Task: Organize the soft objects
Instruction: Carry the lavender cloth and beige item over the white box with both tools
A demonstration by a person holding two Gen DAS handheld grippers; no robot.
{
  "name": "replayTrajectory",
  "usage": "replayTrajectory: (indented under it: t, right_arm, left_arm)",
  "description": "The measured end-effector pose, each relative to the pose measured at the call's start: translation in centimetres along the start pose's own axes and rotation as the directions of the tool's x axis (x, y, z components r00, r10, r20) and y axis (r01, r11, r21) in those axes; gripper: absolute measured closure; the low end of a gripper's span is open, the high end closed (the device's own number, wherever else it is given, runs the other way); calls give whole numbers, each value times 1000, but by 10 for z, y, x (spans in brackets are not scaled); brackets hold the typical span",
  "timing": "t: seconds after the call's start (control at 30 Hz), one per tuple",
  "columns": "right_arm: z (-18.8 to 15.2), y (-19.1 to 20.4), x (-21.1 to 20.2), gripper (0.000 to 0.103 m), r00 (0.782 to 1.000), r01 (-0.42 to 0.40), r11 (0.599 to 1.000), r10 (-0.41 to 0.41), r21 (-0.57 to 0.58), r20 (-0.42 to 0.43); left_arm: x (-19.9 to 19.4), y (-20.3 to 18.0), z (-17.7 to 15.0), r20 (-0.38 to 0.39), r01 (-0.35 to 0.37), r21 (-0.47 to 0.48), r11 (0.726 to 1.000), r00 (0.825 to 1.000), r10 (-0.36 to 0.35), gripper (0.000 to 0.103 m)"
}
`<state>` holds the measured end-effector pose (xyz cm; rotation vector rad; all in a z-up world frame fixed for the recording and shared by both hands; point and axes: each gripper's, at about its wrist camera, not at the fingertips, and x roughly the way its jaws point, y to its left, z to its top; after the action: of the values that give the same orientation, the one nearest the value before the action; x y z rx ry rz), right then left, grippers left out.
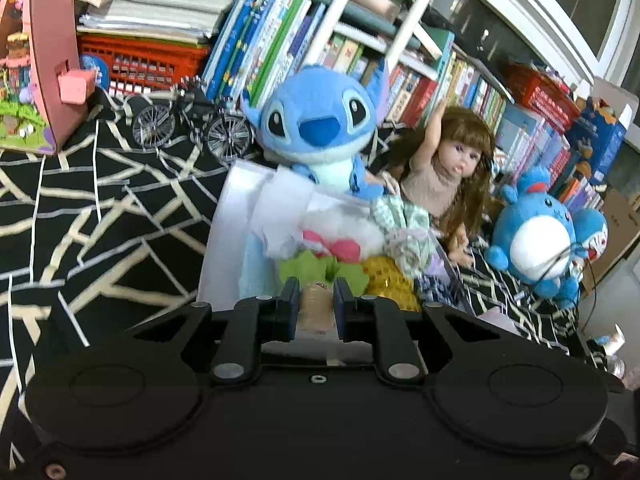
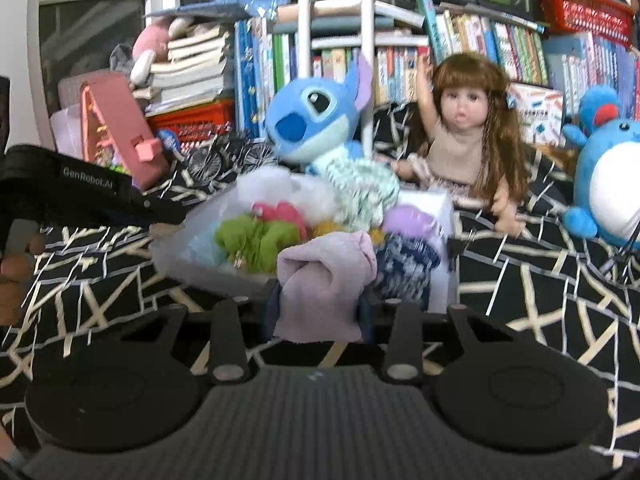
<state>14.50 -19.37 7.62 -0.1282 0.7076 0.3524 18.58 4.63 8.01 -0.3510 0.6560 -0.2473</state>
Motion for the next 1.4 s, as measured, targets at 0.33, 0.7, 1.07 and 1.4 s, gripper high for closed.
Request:
replayTrajectory:
  t: [0.33, 0.7, 1.07, 1.4]
  right_arm:
    - [33, -26, 41, 59, 1000, 13, 991, -16, 136, 16]
    - [31, -29, 83, 59, 1000, 2, 979, 4, 206, -27]
    - [20, -38, 95, 56, 999, -7, 966, 20, 258, -49]
    - [19, -39, 96, 52, 998, -7, 965, 22, 261, -53]
  left_arm:
    - [37, 4, 19, 64, -81, 6, 997, 995, 80, 86]
    - [78, 3, 5, 26, -144, 54, 988, 989, 143, 86]
    - [92, 5, -6, 13, -179, 88, 980, 984, 179, 86]
    - [92, 4, -6, 18, -183, 102, 978, 983, 183, 85]
